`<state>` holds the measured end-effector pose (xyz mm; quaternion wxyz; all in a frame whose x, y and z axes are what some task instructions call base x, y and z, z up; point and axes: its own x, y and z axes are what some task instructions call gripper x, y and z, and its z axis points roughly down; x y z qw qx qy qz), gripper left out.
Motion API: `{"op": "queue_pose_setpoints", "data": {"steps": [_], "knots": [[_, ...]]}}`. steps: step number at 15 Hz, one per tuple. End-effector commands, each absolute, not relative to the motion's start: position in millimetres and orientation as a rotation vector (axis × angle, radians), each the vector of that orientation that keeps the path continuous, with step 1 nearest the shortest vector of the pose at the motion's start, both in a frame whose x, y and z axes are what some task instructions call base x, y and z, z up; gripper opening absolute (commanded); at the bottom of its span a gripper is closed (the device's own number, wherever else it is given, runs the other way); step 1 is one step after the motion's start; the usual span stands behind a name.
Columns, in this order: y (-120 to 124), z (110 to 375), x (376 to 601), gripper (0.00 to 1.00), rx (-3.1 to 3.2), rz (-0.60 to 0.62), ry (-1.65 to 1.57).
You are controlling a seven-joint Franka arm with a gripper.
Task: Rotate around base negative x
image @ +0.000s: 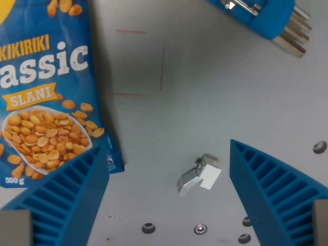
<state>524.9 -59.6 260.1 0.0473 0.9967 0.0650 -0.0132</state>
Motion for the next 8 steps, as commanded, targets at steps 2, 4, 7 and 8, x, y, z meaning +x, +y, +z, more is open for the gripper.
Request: {"op": "queue_pose_setpoints", "data": {"steps": [2,4,7,8], "knots": [[-57.0,260.8,524.7,1.0,2.823,-0.048,0.158],[-57.0,260.8,524.7,1.0,2.797,-0.051,0.156],[-57.0,260.8,524.7,1.0,2.757,-0.054,0.153],[-57.0,260.8,524.7,1.0,2.744,-0.055,0.152]]}}
